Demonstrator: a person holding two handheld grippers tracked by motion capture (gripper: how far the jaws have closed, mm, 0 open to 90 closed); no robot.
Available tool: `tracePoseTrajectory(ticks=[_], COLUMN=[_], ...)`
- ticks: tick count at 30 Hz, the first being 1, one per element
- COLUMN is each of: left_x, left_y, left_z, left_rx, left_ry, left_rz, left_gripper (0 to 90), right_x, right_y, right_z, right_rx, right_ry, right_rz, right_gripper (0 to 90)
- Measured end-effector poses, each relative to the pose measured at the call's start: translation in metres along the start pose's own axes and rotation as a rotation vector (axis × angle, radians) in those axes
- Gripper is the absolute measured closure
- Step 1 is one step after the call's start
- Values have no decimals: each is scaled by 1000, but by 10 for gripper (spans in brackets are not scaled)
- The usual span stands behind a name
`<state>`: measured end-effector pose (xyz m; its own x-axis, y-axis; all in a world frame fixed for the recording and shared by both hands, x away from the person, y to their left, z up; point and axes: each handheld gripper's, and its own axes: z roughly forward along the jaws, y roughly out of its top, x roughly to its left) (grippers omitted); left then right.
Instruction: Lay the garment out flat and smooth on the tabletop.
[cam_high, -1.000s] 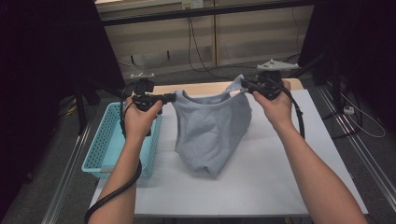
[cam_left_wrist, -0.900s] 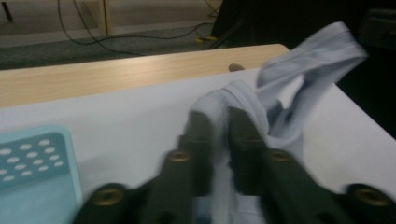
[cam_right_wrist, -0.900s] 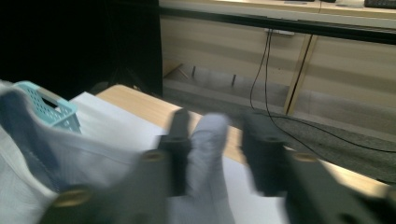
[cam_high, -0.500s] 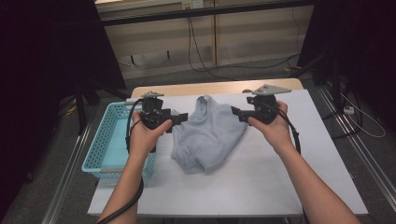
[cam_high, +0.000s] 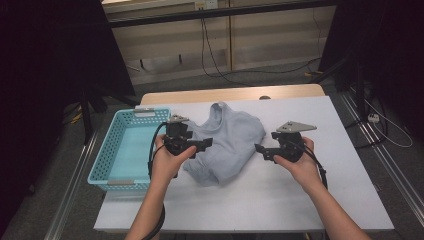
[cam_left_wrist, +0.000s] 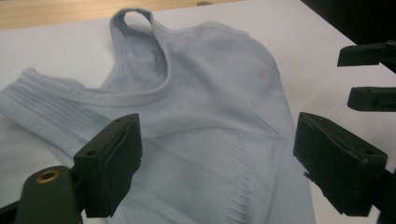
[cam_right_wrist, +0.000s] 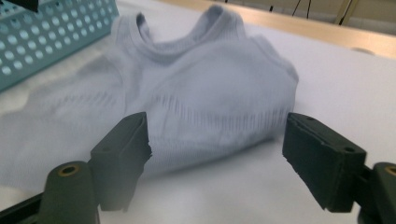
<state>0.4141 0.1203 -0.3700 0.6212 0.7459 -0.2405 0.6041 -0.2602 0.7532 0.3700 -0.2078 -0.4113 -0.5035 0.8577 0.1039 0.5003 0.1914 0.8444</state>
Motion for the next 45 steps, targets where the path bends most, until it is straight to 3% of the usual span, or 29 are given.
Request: tracePoseTrajectory(ticks=[2,3,8,13,30,36,39,42,43,45], left_x=[-1,-2,-4,-7,-18,-24,-26,-30,-30,-31], left_y=[-3,-8,-16,-22,-38,-42,-43,-44,-45,-46], left_z=[2,4,9,12,19,24,25,25,25,27], left_rx=[-5,8,13,30,63,71,65,66,66,68], left_ry=[9,19,5,13,-7,-14,-16,4,-4,-16], left_rz=[-2,16,5,21,68,113,121,152,154,151], left_gripper=[143,136,130,123,111,116,146,270,325,352], right_x=[-1,-1,0,4,4,4,5,7,7,7], right_y=[-8,-12,-24,-30,-37,-39,-39,-39,-40,-40], right_z=[0,0,1,4,1,2,2,2,2,2], right_rx=[6,6,15,24,26,45,41,45,44,48], right_ry=[3,-1,-6,4,-1,-9,-10,-8,-9,-8], right_rz=[10,15,18,17,24,18,13,0,-1,0], right_gripper=[217,212,201,194,142,134,135,135,137,136])
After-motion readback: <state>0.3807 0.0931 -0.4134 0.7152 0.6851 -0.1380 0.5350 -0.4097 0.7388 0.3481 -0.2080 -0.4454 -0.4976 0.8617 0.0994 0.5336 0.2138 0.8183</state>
